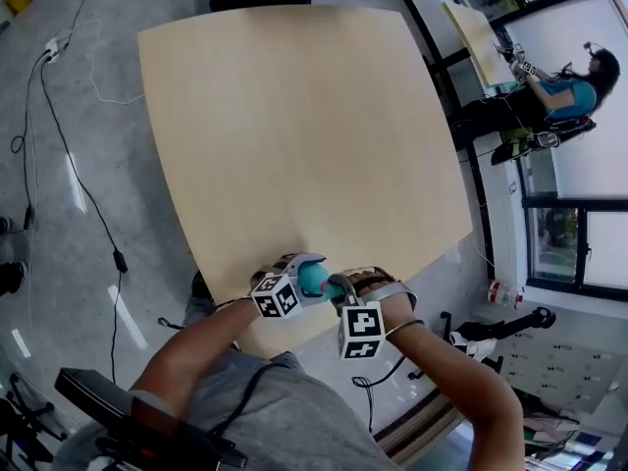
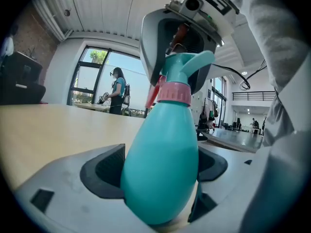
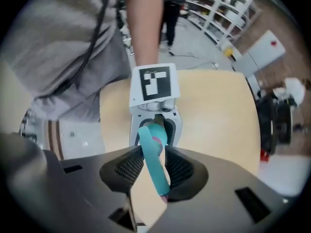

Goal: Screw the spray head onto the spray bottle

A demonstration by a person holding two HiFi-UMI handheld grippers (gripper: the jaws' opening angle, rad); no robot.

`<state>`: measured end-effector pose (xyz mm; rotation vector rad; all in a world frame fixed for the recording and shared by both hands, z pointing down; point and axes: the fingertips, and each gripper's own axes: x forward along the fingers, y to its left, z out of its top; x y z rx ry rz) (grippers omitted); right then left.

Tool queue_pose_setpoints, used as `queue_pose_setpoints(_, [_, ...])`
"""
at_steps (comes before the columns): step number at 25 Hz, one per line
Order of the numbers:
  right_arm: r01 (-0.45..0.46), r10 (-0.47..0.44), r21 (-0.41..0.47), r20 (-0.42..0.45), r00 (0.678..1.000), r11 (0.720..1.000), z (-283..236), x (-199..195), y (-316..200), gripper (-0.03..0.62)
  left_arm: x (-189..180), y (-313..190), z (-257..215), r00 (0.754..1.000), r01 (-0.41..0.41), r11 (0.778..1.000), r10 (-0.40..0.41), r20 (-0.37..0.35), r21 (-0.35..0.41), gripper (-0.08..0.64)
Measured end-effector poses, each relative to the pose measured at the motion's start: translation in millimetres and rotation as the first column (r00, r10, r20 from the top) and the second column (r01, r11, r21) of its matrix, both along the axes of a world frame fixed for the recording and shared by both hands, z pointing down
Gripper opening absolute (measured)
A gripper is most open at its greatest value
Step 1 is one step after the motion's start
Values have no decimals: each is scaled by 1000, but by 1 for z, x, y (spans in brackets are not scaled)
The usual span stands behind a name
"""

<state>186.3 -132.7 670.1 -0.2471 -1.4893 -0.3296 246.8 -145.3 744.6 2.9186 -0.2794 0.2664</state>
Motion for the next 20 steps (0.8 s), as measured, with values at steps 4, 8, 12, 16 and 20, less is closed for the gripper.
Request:
queue_pose_setpoints(4, [-577, 576, 8, 63, 815, 816, 0, 8, 2, 118, 2, 3, -3, 998, 59, 997, -60, 19, 43, 379])
queue_pose_setpoints(8, [-896, 899, -131, 182, 399, 424, 0, 1, -1, 117, -3, 0, 2, 983, 176, 982, -179, 49, 62, 379])
queue_pose_setpoints(12, [-934, 943, -194, 214, 257, 299, -3, -3, -8, 117, -5, -7, 4, 969, 228, 971, -233, 78, 77, 379])
queue_pose_setpoints(16, [-953, 973, -270, 217, 77, 136, -1, 6, -8, 118, -2, -6, 8, 964, 233, 968, -243, 111, 93, 379])
queue_pose_setpoints(20, [-942, 962, -334, 242, -127, -41, 0, 6, -10, 126, -2, -6, 10, 962, 233, 968, -244, 123, 97, 380])
